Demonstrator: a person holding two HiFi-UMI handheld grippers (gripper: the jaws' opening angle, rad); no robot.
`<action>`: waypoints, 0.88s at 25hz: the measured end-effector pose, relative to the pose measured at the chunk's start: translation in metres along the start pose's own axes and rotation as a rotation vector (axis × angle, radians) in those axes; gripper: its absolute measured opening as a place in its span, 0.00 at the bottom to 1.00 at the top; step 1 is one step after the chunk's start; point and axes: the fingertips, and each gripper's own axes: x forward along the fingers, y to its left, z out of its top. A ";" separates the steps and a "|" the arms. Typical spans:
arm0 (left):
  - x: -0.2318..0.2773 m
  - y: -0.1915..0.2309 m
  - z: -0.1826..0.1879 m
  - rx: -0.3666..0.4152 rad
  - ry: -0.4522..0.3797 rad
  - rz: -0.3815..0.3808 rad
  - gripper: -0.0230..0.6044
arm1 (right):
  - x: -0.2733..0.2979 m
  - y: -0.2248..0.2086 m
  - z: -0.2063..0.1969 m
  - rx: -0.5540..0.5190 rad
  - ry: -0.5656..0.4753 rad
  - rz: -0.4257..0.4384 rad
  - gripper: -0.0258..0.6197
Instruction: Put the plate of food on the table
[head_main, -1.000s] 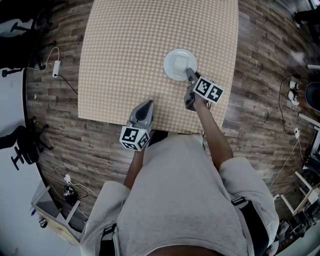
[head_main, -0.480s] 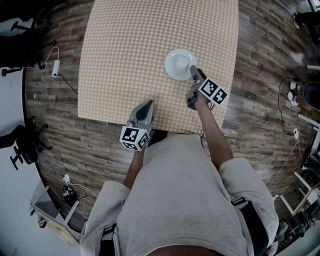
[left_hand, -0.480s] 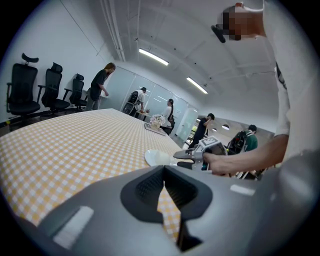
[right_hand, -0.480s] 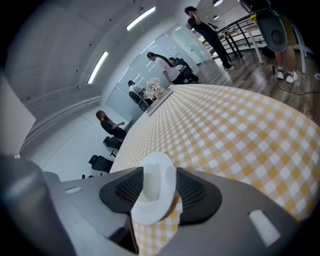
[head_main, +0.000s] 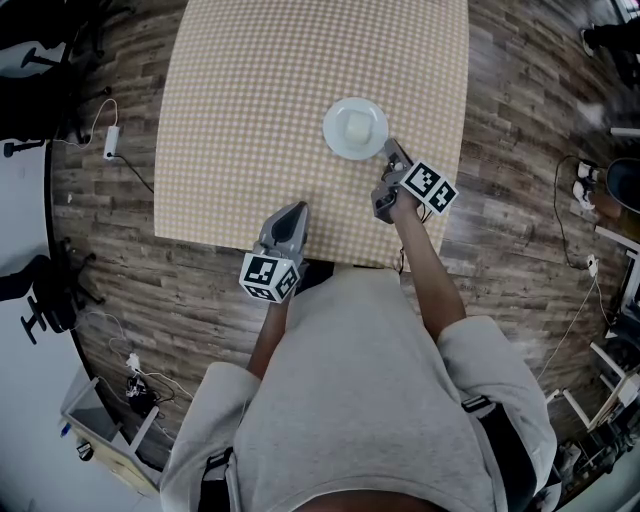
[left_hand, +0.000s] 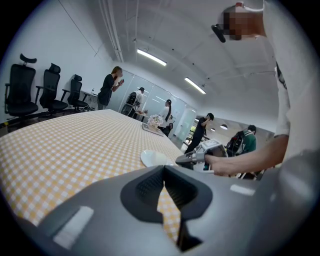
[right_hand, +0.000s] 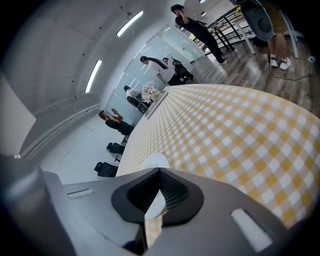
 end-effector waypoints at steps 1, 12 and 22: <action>-0.001 -0.002 0.000 0.002 -0.001 -0.001 0.05 | -0.002 0.000 -0.001 0.005 0.001 0.007 0.04; -0.002 -0.034 0.006 0.040 -0.037 -0.031 0.05 | -0.037 0.017 0.012 -0.049 -0.036 0.151 0.04; 0.007 -0.099 0.036 0.134 -0.132 -0.067 0.05 | -0.106 0.079 0.048 -0.381 -0.115 0.415 0.04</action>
